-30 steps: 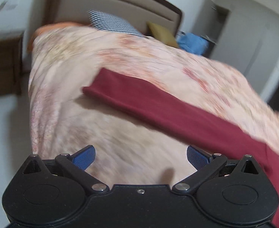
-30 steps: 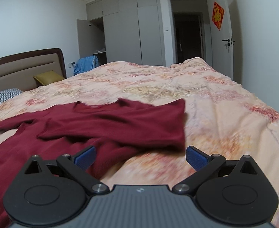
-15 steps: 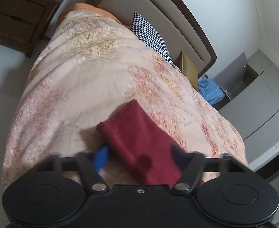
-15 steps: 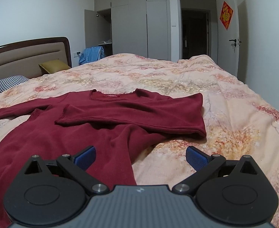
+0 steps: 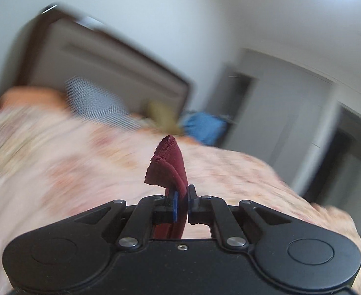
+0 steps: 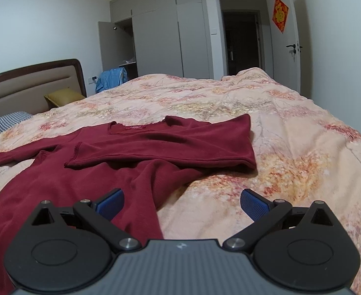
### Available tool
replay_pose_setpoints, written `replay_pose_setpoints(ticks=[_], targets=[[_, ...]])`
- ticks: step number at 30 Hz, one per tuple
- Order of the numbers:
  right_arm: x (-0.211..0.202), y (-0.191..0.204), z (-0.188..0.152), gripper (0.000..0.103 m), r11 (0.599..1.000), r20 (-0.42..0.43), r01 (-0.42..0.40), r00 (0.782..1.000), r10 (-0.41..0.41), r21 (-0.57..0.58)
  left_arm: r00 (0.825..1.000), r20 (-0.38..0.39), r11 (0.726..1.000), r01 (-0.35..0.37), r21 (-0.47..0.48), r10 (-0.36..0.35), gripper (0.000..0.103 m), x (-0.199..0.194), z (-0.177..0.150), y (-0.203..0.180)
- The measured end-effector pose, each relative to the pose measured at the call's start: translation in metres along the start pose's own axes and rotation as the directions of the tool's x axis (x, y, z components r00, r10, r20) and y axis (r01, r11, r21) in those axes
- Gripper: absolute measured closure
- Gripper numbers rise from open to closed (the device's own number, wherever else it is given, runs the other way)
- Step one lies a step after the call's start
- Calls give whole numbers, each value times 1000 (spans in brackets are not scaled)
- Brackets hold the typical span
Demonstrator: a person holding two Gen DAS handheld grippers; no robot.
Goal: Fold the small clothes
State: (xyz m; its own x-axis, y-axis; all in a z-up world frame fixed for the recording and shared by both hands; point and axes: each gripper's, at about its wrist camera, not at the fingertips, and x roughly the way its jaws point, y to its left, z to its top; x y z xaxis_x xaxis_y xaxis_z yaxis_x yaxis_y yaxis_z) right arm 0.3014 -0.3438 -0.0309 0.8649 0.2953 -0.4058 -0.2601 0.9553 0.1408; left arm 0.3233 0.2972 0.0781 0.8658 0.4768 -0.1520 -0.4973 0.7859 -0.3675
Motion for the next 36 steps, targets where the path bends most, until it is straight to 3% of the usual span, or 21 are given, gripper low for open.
replay_pose_setpoints(ticks=[5,9,13,19,25,28,30,32,34,36], targets=[[-5,-17,-4,0,997,21,4,1000,-5,71,979,-10,967,202,157,-203,96,-23,-4,-99],[-5,-30,-7,0,994,23,16,1000,-18,106,942,-64,922,337,193,-330,96,-38,-26,-165],[-3,-43,-6,0,992,24,20,999,-23,124,895,-161,872,443,210,-416,96,-47,-67,-219],[-3,-56,-9,0,987,44,21,999,-28,159,825,-331,797,546,257,-458,96,-50,-156,-269],[-1,-67,-18,0,978,32,25,999,-32,206,769,-471,768,587,254,-432,94,-36,-217,-272],[0,-69,-22,0,976,23,24,999,-29,216,739,-515,763,606,227,-434,83,-36,-227,-268],[1,-69,-23,0,975,20,24,999,-29,221,723,-535,758,616,214,-437,68,-38,-229,-265],[2,-69,-24,0,975,19,27,999,-32,220,710,-552,757,622,199,-438,43,-38,-226,-262],[4,-67,-24,0,976,16,32,999,-37,217,697,-567,760,625,180,-439,35,-40,-223,-258],[5,-66,-24,0,977,13,37,999,-41,209,695,-573,762,623,177,-435,30,-42,-217,-250]])
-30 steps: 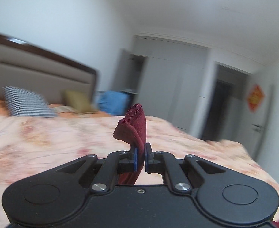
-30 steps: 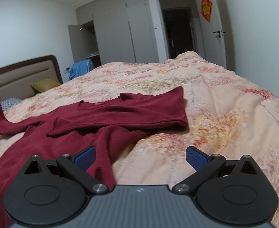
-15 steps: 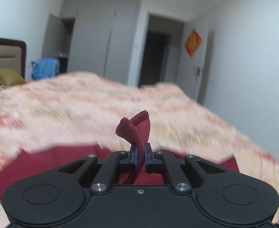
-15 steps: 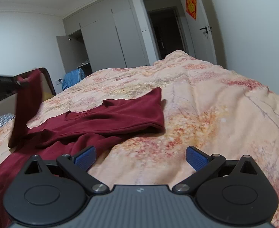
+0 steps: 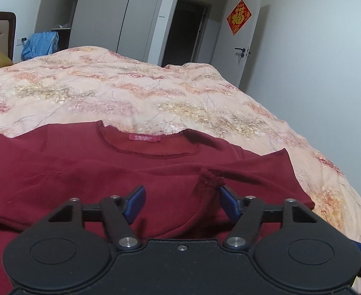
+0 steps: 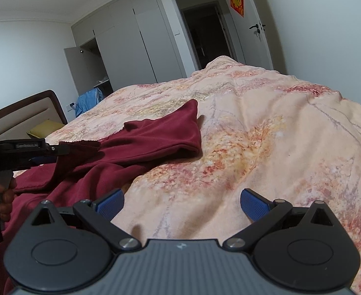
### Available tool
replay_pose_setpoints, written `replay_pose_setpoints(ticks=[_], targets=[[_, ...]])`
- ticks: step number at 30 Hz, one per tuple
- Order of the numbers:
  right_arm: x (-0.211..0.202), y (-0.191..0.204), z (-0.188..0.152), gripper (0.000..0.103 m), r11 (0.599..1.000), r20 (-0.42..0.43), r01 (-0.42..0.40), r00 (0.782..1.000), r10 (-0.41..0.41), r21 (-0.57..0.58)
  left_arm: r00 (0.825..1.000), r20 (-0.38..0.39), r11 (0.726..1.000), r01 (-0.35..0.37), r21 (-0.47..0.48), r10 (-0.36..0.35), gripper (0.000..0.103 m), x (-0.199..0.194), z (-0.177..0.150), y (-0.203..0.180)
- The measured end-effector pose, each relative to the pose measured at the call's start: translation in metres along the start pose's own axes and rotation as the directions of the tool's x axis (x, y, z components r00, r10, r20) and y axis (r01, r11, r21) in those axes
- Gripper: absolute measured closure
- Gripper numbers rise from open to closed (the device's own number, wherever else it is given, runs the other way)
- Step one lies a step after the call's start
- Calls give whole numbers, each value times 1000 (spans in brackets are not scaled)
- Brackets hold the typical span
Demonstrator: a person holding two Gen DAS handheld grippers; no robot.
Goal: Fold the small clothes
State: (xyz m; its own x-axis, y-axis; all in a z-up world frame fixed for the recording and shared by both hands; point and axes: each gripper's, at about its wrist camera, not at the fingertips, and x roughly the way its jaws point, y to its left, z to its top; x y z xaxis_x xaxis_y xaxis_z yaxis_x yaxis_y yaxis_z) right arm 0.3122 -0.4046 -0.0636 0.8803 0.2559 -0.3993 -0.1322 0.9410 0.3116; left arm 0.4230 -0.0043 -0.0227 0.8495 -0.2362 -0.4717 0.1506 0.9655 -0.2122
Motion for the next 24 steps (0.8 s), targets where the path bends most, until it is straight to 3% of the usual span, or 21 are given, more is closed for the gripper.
replay_pose_setpoints(ticks=[2,5,7,9,12,14,16,20,24], targets=[[0,2,0,0,1000,-1,1,1000,-1,-6,1000,10,1000,-25,-2,25,16,-14,0,8],[2,4,2,0,1000,-4,-1,1000,1,-11,994,40,994,-105,7,104,7,-41,-3,28],[4,6,5,0,1000,-2,-5,1000,5,-16,979,41,980,-198,26,197,7,-56,-7,49],[5,11,8,0,1000,5,-12,1000,12,-29,949,29,947,-316,54,315,7,-67,-12,72],[10,21,18,0,998,18,-27,999,28,-60,887,14,883,-460,97,461,7,-75,-19,110],[16,30,29,0,996,29,-45,998,47,-81,856,-4,848,-513,134,518,7,-75,-20,130],[25,41,40,0,993,32,-68,997,71,-101,835,-26,826,-538,170,549,7,-70,-20,146],[53,73,61,0,982,-2,-126,992,127,-138,835,-4,815,-537,218,551,7,-61,-19,159],[87,115,70,0,959,-51,-176,984,169,-222,823,42,791,-558,250,567,8,-46,-14,157]])
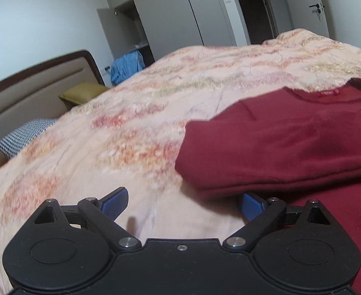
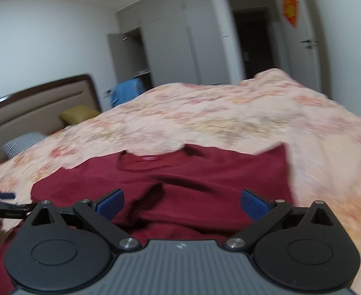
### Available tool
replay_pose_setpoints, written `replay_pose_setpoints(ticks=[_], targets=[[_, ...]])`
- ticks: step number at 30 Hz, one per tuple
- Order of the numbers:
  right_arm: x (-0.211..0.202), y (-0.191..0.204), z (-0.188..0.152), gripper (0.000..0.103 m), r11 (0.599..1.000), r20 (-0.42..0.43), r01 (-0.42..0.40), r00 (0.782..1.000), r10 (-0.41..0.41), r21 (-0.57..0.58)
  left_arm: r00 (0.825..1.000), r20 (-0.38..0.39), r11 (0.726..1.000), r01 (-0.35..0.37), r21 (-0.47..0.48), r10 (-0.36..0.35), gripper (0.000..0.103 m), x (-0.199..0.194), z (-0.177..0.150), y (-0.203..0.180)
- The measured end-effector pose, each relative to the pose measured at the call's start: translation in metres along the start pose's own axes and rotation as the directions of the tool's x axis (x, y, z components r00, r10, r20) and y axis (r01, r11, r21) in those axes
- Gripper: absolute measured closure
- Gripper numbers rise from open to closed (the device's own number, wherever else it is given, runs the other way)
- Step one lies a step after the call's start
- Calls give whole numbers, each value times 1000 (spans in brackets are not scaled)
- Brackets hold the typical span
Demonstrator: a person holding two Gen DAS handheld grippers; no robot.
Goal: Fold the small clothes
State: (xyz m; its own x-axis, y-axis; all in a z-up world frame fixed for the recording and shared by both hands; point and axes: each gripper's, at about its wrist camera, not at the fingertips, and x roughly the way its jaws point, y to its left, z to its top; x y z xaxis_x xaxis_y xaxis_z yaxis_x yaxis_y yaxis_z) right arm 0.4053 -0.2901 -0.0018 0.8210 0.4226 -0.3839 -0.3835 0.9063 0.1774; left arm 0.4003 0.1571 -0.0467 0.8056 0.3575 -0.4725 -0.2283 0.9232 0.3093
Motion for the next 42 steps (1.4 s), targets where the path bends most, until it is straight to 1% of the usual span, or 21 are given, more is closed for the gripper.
replay_pose_setpoints(ticks=[2,4,6,7,9,11,12,14,17,20,21,22,23,26,28,31,34,37,39,41,42], targets=[[21,16,5,0,998,-14,12,1000,-13,-61,999,30,1000,-14,-5,14,9,2,4,-1],[39,27,7,0,996,-32,18,999,-21,-90,998,53,999,-41,-29,42,11,3,6,1],[56,33,5,0,993,-64,42,997,-49,-107,996,44,994,-79,-76,82,14,6,6,8],[63,35,1,0,991,-81,63,994,-73,-119,996,34,991,-84,-107,88,17,7,4,13],[73,35,-11,0,986,-109,90,988,-105,-138,997,14,984,-76,-163,80,18,11,0,23],[74,30,-24,0,989,-118,89,988,-103,-122,996,15,979,-80,-185,84,19,11,-4,25],[71,27,-28,0,991,-110,81,990,-93,-110,996,26,979,-83,-184,89,20,9,-4,24],[68,25,-31,0,992,-97,75,992,-84,-101,994,61,983,-84,-163,95,26,3,-4,19],[69,24,-32,0,992,-100,75,991,-86,-102,990,135,994,-38,-103,51,27,-8,-3,9],[68,24,-33,0,992,-96,77,992,-87,-104,991,130,999,-12,-52,19,28,-4,0,1],[69,24,-33,0,992,-94,77,992,-87,-104,993,119,999,-3,-53,9,30,-2,2,1],[69,23,-34,0,992,-94,77,992,-86,-103,994,110,998,3,-57,4,42,1,3,1],[69,23,-34,0,992,-93,76,992,-86,-103,995,99,998,9,-64,-3,57,3,4,3],[70,22,-34,0,992,-93,74,992,-83,-99,997,79,993,18,-113,-10,68,5,5,9],[70,22,-34,0,993,-93,72,992,-81,-97,998,62,987,25,-157,-15,70,6,4,13],[70,22,-34,0,992,-90,76,992,-85,-101,999,16,963,48,-264,-45,71,11,-1,24],[68,25,-35,0,988,-81,97,991,-107,-121,994,-38,918,77,-388,-99,70,21,-9,37],[66,29,-36,0,982,-80,119,988,-132,-147,993,-40,911,85,-403,-110,68,21,-10,39],[62,30,-36,0,980,-89,127,986,-142,-155,991,-41,903,99,-418,-128,62,16,-11,42],[50,26,-35,0,981,-90,127,986,-141,-150,989,-40,898,112,-425,-143,46,7,-12,45],[41,23,-35,0,983,-80,118,988,-130,-138,989,-31,899,118,-421,-144,40,0,-14,46]])
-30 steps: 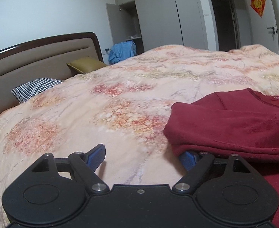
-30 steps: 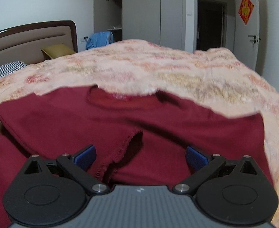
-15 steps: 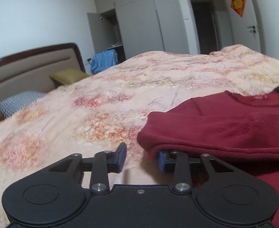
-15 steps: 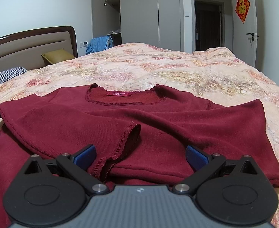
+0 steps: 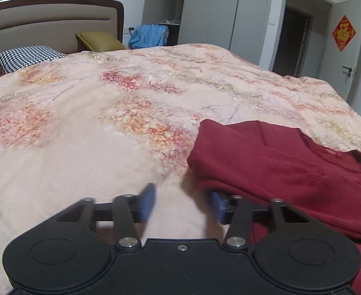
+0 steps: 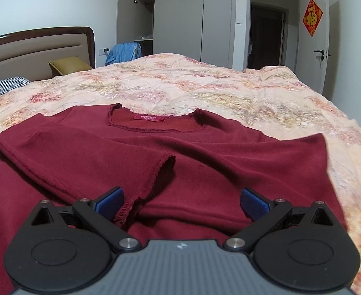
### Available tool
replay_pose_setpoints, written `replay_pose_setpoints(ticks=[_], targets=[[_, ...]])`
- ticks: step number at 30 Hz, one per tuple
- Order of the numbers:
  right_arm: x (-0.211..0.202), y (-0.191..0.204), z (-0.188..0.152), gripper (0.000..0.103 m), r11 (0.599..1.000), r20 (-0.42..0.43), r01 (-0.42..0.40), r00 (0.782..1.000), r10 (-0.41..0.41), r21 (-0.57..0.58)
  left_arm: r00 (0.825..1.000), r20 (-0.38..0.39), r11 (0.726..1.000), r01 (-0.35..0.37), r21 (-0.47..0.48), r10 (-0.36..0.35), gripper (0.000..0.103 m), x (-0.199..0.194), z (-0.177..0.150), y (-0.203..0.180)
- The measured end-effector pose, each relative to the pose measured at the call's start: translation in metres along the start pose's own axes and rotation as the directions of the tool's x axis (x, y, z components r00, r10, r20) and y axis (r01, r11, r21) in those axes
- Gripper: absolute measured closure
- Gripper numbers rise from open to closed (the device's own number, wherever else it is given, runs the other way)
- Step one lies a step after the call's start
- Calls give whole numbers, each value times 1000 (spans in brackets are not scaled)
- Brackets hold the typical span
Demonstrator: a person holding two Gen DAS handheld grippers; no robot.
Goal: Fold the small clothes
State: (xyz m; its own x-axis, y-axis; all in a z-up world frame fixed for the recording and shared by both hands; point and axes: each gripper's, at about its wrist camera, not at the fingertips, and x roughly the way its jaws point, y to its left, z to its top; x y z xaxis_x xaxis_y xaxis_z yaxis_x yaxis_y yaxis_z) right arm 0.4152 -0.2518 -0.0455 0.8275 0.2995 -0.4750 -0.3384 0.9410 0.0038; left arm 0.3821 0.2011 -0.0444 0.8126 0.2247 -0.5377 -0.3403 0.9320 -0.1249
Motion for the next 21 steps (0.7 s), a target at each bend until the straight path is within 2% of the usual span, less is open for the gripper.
replay_pose_setpoints(ticks=[2,4,8,11,15,21], targets=[[-24,-11,-4,0,998,43,-51,998,49,29,1000,22,1000,-4,19,3,23,-17,-6,0],[-51,-21,-11,0,995,86,-97,992,94,36,999,34,1000,11,24,-12,15,-35,-14,2],[-95,-33,-29,0,996,75,-82,994,80,21,998,35,999,48,-11,-48,2,-72,-31,8],[-122,-40,-50,0,996,39,-66,997,64,54,997,27,996,78,-31,-78,1,-98,-48,10],[-151,-45,-80,0,991,-11,-55,998,57,122,992,-26,991,126,-38,-127,1,-123,-72,10],[-182,-48,-114,1,970,-43,-64,996,76,233,976,-111,982,188,1,-187,1,-147,-110,4]])
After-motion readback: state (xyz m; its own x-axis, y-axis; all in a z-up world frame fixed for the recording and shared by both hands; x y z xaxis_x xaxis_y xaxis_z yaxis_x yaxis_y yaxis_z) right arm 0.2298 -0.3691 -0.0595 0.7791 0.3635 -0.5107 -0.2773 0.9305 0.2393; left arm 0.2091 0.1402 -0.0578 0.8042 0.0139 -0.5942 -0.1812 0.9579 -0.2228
